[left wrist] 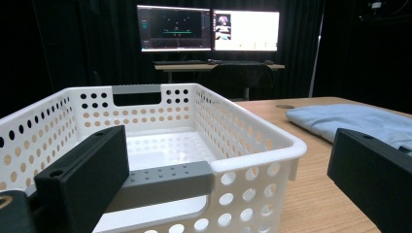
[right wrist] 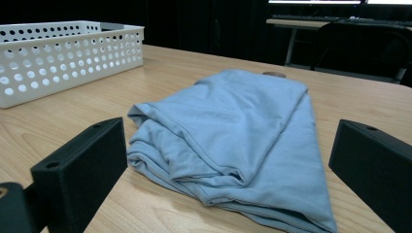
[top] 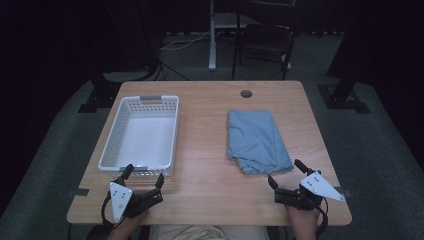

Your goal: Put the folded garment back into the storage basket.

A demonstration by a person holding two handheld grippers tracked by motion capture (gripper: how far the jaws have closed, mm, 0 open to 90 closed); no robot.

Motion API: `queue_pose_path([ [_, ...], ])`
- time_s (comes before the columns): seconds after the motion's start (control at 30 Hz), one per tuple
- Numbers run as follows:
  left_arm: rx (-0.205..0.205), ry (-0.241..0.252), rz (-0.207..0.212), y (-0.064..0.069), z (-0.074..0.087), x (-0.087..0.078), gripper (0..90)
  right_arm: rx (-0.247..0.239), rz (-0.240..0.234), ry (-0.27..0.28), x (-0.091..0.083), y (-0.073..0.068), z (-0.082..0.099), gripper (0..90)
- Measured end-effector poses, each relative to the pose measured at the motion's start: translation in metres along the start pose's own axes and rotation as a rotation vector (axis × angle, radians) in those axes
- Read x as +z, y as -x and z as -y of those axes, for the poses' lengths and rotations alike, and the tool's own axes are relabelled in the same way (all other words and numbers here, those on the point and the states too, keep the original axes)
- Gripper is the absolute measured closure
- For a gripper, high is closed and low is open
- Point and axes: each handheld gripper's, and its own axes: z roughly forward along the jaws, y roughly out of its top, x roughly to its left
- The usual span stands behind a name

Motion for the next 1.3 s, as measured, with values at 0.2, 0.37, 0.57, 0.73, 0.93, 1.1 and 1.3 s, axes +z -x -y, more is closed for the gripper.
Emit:
queue_pose_path([
  [0.2,-0.001,0.0,0.003,0.0,0.0,0.0,2.6,0.002,0.003,0.003,-0.001,0.0,0.0,0.1],
  [0.37,-0.002,0.008,0.003,0.0,0.0,0.0,2.7,-0.001,0.0,-0.013,0.001,0.0,0.0,0.2],
  [0.57,-0.003,0.007,0.003,0.0,0.0,0.0,2.7,0.016,-0.004,-0.022,0.001,0.0,0.0,0.2],
  [0.73,-0.001,0.0,0.002,0.0,0.0,0.0,2.6,0.016,0.007,-0.027,0.001,-0.001,-0.001,0.2],
  [0.93,-0.002,0.0,0.005,0.0,0.0,0.0,2.7,0.105,-0.044,-0.048,0.001,0.004,-0.005,2.5],
  [1.1,-0.002,-0.001,0.006,0.0,0.0,0.0,2.6,0.123,-0.06,-0.046,-0.002,0.008,-0.012,2.5],
  [1.3,-0.002,0.001,0.005,0.0,0.0,0.0,2.7,0.073,-0.039,-0.053,-0.01,0.008,-0.027,3.2],
])
